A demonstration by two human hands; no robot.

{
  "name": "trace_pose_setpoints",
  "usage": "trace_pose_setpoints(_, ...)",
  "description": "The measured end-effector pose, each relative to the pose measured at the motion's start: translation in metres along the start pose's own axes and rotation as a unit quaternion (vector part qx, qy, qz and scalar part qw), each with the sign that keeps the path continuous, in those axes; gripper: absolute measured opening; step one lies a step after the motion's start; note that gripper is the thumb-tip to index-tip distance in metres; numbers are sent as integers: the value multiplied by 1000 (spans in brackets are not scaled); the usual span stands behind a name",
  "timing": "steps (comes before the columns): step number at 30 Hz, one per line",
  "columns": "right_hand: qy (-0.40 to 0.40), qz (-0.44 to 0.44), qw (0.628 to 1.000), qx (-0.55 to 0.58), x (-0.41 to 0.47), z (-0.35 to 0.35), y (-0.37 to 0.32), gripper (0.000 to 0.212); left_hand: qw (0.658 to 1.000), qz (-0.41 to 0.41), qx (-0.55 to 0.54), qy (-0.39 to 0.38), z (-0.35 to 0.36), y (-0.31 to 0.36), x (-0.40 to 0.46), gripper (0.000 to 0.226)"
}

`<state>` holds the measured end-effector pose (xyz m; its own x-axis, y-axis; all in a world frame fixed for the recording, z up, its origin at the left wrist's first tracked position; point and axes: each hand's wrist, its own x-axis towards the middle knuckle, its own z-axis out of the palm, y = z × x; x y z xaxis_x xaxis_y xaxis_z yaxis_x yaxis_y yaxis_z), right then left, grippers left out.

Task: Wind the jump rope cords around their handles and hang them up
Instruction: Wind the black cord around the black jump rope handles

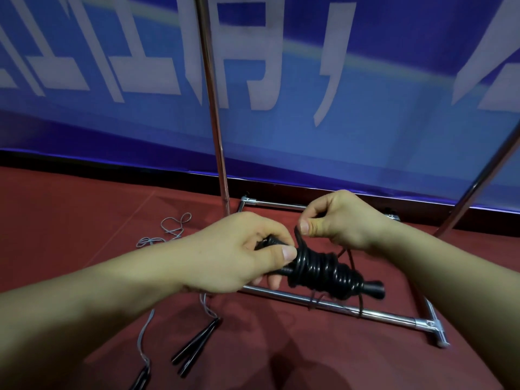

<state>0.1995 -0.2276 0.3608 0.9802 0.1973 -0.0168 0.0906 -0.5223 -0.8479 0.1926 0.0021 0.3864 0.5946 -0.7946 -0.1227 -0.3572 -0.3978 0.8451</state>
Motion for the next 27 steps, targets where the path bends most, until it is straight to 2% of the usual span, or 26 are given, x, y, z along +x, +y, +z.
trace_pose_setpoints(6,23,15,991,131,-3,5,-4,28,991,40,-98,86,2,-1,6,21)
trace_pose_setpoints(7,23,10,990,140,-4,7,-4,22,989,42,-101,103,0,1,8,21)
trace_pose_setpoints(8,27,14,991,130,-7,11,-1,16,986,37,-111,120,2,0,9,20)
trace_pose_setpoints(10,71,38,994,77,-8,22,5,32,978,23,-126,168,2,1,11,19)
trace_pose_setpoints(12,98,56,992,64,-6,33,5,34,967,2,-129,220,1,-1,14,20)
trace_pose_setpoints(15,55,34,996,55,-4,51,-1,26,952,-30,-116,281,0,-8,21,22)
trace_pose_setpoints(17,48,25,997,48,-7,61,-4,34,943,-49,-109,312,-2,-13,24,23)
trace_pose_setpoints(20,48,20,998,48,-10,65,-7,36,941,-63,-63,328,-5,-20,26,22)
trace_pose_setpoints(27,10,10,997,-76,-19,63,-24,35,937,-76,21,341,-8,-34,33,19)
